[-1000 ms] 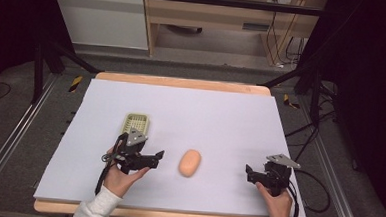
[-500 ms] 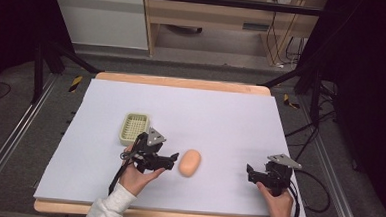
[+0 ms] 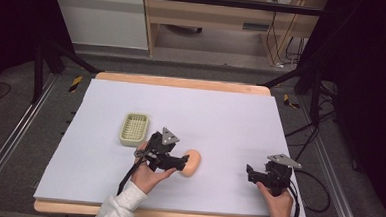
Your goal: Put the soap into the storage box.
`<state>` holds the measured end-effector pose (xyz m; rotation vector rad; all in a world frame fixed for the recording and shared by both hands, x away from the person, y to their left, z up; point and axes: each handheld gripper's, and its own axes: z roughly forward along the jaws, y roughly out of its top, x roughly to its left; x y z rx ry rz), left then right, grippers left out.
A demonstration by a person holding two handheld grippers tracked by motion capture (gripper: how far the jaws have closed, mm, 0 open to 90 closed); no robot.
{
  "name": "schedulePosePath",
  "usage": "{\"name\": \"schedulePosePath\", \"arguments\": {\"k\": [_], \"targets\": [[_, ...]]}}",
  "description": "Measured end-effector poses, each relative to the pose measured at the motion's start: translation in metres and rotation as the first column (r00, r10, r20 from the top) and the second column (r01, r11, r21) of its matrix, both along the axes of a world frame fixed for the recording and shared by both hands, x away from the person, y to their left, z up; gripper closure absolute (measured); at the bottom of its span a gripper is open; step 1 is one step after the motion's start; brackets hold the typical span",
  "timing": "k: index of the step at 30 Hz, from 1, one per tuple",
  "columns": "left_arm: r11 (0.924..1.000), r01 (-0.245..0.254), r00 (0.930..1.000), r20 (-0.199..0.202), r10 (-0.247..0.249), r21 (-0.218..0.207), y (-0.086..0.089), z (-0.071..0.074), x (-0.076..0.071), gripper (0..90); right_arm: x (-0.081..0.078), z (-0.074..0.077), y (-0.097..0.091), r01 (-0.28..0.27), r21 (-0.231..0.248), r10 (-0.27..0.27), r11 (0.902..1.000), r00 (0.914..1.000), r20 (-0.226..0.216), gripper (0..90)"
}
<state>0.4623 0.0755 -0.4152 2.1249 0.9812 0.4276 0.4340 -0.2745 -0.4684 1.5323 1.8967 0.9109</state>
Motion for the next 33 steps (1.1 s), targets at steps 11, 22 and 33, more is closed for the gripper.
{"name": "schedulePosePath", "arguments": {"k": [11, 22, 33], "targets": [[0.9993, 0.015, 0.9994, -0.031, -0.014, 0.033, -0.013, -0.008, 0.003, 18.8, 0.000, 0.000, 0.000, -0.005, -0.005, 0.005, 1.0000, 1.0000, 0.000, 6.2], [0.9983, 0.028, 0.9983, -0.053, -0.025, 0.052, -0.029, -0.015, 0.005, 18.4, 0.000, 0.000, 0.000, -0.007, 0.001, 0.007, 1.0000, 1.0000, -0.002, 6.3], [0.9980, 0.024, 0.9962, -0.085, -0.019, 0.059, -0.040, -0.024, 0.009, 20.2, 0.000, 0.001, 0.000, -0.008, 0.002, 0.008, 1.0000, 1.0000, -0.003, 6.3]]}}
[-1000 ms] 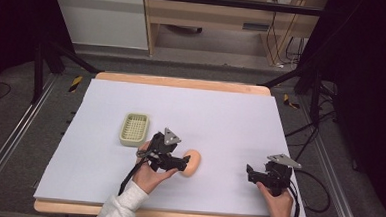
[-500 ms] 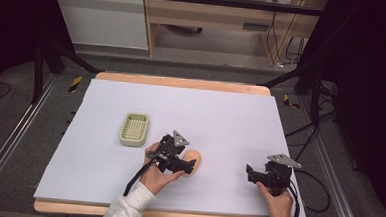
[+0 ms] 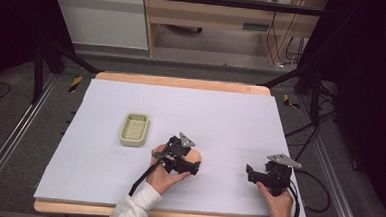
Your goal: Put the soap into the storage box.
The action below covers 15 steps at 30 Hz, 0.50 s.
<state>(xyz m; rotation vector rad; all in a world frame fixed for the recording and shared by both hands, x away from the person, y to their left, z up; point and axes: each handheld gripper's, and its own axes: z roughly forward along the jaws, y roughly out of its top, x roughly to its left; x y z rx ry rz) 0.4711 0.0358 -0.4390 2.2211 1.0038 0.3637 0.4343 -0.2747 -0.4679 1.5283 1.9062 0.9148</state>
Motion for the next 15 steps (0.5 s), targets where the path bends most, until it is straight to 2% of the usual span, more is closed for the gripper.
{"name": "schedulePosePath", "arguments": {"k": [15], "targets": [[0.9995, -0.013, 0.9989, -0.046, 0.014, 0.029, -0.008, -0.014, 0.007, 20.7, 0.000, 0.000, 0.000, -0.002, 0.003, 0.002, 1.0000, 1.0000, -0.006, 6.3]]}}
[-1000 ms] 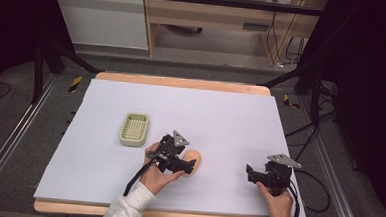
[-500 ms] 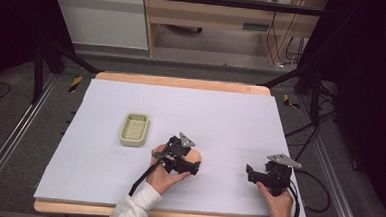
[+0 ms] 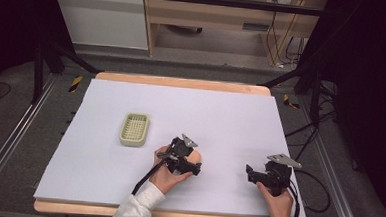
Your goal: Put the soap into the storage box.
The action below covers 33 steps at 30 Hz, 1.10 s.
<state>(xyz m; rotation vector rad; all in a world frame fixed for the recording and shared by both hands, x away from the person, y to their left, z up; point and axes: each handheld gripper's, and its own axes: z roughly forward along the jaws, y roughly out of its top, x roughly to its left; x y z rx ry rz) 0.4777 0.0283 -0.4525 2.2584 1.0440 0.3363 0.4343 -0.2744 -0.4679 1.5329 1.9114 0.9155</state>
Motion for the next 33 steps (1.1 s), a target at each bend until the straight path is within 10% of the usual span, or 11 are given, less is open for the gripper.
{"name": "schedulePosePath", "arguments": {"k": [33], "targets": [[0.9990, -0.021, 0.9987, -0.047, 0.023, 0.040, -0.007, -0.015, 0.005, 25.6, 0.001, -0.001, 0.001, -0.009, -0.004, 0.009, 0.9999, 0.9999, -0.010, 6.4]]}}
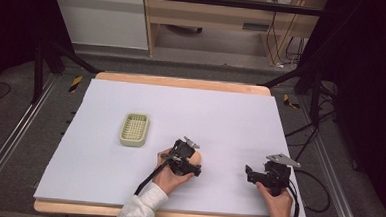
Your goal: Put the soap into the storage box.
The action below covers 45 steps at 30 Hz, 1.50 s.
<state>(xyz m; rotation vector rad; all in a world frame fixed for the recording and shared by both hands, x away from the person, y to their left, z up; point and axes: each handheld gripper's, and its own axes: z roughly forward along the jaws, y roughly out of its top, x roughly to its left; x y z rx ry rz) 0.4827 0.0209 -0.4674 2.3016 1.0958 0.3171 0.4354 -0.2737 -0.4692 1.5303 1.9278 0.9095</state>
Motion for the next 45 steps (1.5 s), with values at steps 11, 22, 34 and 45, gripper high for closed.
{"name": "schedulePosePath", "arguments": {"k": [11, 22, 34, 45], "targets": [[0.9997, -0.004, 1.0000, 0.009, 0.004, 0.022, -0.003, -0.001, -0.001, 25.8, 0.000, 0.000, 0.001, -0.001, 0.007, 0.001, 1.0000, 1.0000, -0.005, 6.4], [0.9996, -0.002, 0.9999, 0.010, 0.002, 0.028, -0.002, 0.000, -0.001, 28.4, 0.000, 0.000, 0.001, -0.002, 0.005, 0.002, 1.0000, 1.0000, -0.007, 6.4], [0.9993, 0.026, 0.9996, 0.014, -0.026, 0.029, 0.006, 0.008, -0.006, 29.7, 0.000, 0.000, 0.000, 0.004, 0.014, -0.004, 0.9999, 1.0000, -0.008, 6.4], [0.9996, 0.026, 0.9992, 0.029, -0.026, 0.013, 0.020, 0.021, -0.010, 30.3, 0.000, 0.000, 0.000, 0.002, 0.009, -0.002, 1.0000, 1.0000, -0.004, 6.4]]}}
